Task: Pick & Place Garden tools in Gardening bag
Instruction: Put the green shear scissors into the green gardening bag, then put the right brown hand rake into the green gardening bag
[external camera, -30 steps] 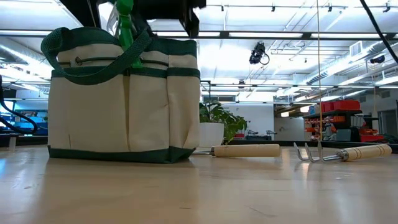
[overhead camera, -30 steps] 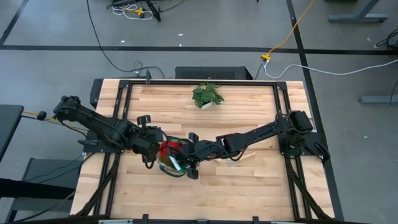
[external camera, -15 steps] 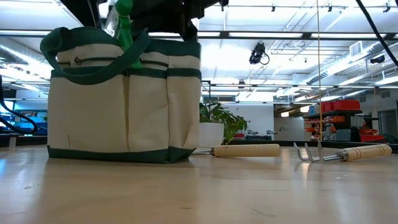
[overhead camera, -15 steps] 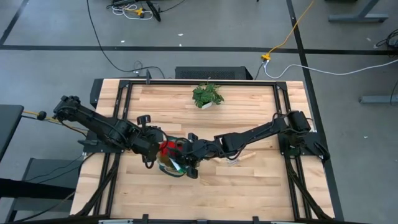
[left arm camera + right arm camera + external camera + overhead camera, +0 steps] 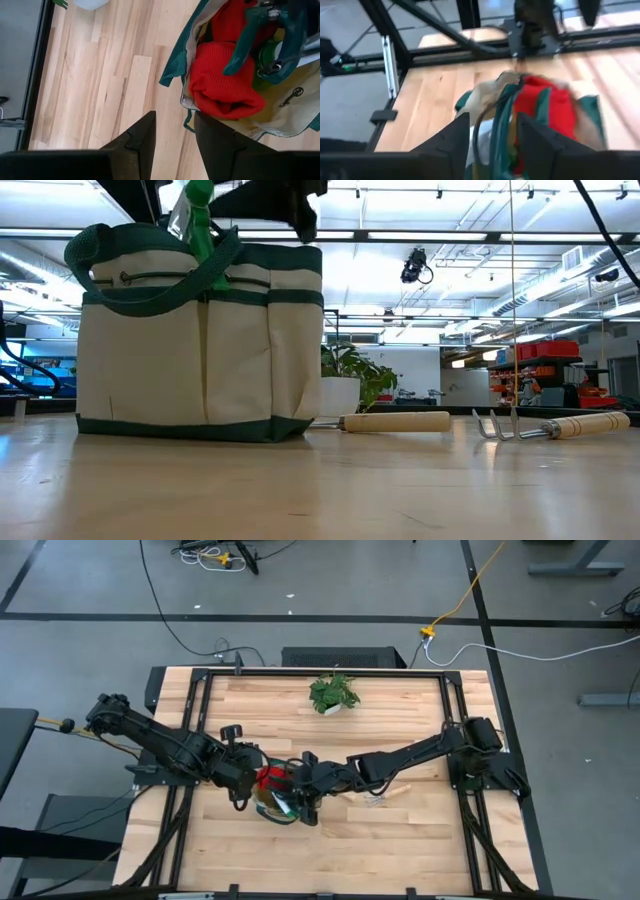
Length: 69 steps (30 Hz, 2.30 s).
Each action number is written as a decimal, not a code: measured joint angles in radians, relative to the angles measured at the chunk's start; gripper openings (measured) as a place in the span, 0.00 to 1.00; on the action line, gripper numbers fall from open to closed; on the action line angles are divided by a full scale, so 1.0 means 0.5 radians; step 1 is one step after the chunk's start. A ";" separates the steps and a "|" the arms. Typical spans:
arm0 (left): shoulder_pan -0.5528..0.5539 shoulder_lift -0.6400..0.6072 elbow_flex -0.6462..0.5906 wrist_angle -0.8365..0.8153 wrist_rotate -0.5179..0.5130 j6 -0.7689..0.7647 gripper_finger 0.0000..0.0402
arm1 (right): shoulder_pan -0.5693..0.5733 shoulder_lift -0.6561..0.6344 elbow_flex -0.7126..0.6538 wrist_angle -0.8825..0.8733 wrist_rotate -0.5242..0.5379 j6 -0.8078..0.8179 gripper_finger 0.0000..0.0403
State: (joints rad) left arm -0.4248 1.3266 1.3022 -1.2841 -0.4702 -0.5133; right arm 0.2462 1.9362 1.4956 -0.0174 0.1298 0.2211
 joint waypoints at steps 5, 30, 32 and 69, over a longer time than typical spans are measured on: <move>-0.001 0.000 0.000 0.000 0.003 0.000 0.35 | -0.001 -0.084 0.000 -0.127 0.030 -0.041 0.35; 0.000 0.000 0.000 -0.009 0.001 0.002 0.35 | 0.214 -0.347 0.000 -1.960 -0.086 0.863 0.25; 0.000 0.000 0.000 -0.009 0.001 0.002 0.35 | 0.237 -0.347 -0.001 -2.109 -0.086 0.934 0.25; -0.001 0.000 0.001 -0.004 0.007 0.000 0.35 | 0.372 -0.327 -0.658 -2.172 -0.127 1.147 0.25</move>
State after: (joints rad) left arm -0.4252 1.3266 1.3025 -1.2861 -0.4667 -0.5133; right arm 0.4324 1.7729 1.1667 -1.1033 0.0661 0.7946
